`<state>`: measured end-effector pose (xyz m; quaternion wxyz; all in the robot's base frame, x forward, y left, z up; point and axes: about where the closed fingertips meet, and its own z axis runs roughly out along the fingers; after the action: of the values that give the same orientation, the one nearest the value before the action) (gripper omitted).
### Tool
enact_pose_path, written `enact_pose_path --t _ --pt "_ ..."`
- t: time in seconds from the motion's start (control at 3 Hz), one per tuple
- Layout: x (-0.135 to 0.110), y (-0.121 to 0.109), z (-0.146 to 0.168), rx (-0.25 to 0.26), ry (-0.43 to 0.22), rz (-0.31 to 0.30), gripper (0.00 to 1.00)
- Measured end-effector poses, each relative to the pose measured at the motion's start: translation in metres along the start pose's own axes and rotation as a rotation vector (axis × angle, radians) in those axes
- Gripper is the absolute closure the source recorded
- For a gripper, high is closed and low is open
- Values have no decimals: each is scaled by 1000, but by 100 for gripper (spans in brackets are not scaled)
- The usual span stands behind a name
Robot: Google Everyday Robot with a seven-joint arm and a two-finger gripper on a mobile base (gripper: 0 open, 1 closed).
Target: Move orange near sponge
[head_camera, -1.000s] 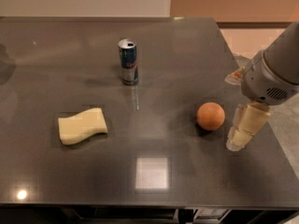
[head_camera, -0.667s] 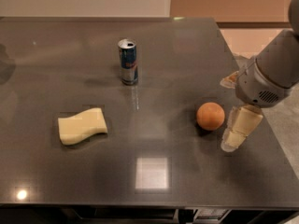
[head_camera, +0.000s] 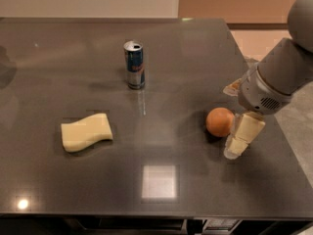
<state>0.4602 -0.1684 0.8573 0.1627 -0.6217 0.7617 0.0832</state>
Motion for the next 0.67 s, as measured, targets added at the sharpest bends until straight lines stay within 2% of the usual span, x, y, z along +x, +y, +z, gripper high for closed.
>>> enact_pose_path --t 0.33,0.67 --pt "-4 1 6 -14 -2 -6 16" --pt "-6 2 10 -23 0 -12 39"
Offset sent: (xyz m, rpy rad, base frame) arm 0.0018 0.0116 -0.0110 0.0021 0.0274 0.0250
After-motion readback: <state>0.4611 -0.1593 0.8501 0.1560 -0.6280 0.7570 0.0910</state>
